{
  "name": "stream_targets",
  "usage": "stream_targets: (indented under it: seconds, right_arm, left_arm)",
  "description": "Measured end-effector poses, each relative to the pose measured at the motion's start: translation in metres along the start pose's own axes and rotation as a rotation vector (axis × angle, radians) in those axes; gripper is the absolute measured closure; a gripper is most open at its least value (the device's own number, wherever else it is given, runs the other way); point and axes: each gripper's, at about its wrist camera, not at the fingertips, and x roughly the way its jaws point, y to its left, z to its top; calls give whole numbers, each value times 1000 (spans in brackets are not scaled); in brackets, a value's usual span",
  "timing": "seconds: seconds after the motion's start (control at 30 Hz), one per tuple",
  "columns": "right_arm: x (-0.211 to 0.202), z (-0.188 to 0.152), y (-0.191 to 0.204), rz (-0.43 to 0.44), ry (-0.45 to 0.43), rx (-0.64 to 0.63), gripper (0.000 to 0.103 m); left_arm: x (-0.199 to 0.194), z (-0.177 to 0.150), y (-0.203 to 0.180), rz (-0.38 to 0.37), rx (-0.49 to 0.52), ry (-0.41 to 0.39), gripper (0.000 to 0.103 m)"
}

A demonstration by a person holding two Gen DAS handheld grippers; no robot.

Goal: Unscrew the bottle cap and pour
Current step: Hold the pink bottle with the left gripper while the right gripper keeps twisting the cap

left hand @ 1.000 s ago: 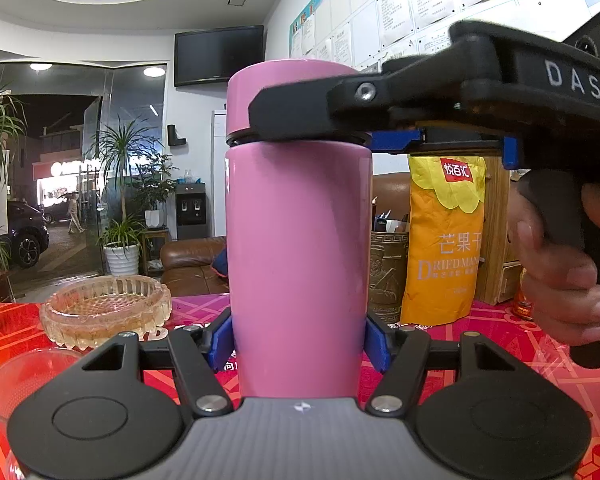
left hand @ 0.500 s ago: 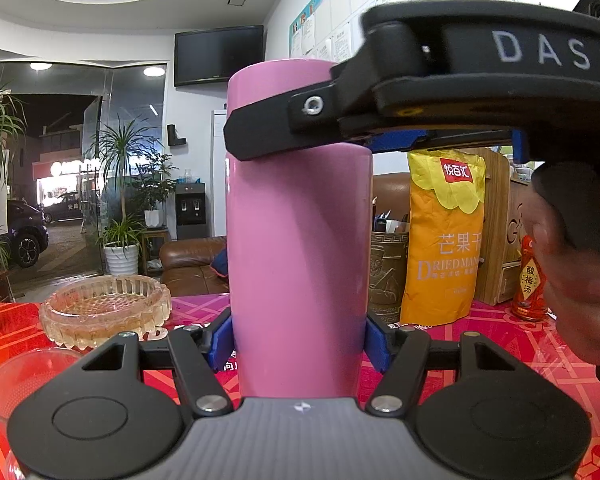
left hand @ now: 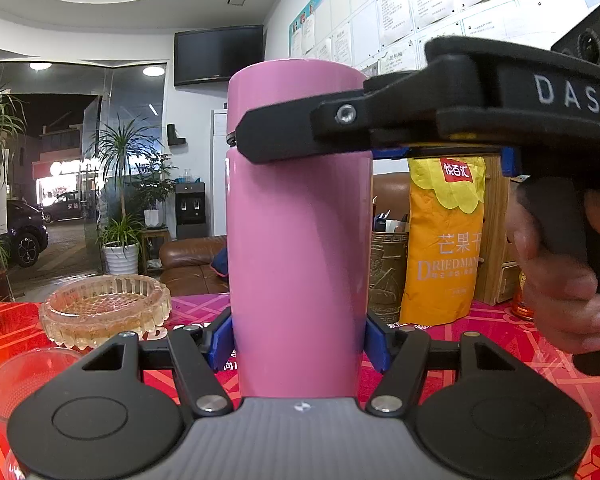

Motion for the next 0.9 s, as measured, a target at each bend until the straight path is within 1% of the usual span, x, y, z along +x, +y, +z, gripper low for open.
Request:
stream_targets:
  seconds: [0.07, 0.33, 0.43, 0.5, 0.57, 0.63, 0.77, 0.8, 0.83, 0.9]
  right_arm:
    - [2, 7, 17, -27, 4, -3, 35]
    - [1, 13, 49, -63, -6, 3, 35]
    - [2, 12, 47, -64, -7, 2, 36]
    - [-2, 5, 41, -46, -17, -8, 38]
    - [-3, -5, 25, -6, -26, -21, 38]
    - [-1, -9, 13, 47, -34, -1, 38]
    - [-2, -15, 3, 110, -44, 34, 38]
    - [-2, -16, 6, 92, -43, 31, 36]
    - [-2, -18, 10, 71, -41, 24, 30]
    - [-2, -20, 18, 33, -34, 10, 28]
  left_arm:
    - [-1, 0, -1, 0, 1, 0, 37]
    - [-1, 0, -1, 1, 2, 0, 37]
    - [0, 0, -2, 3, 1, 0, 37]
    - [1, 1, -2, 6, 1, -1, 37]
    - [2, 1, -2, 9, 1, 0, 37]
    - [2, 1, -2, 8, 3, 1, 37]
    - [3, 0, -2, 7, 4, 1, 37]
    - [2, 0, -2, 7, 4, 0, 37]
    - [2, 0, -2, 7, 5, 0, 37]
    - [2, 0, -2, 7, 6, 0, 37]
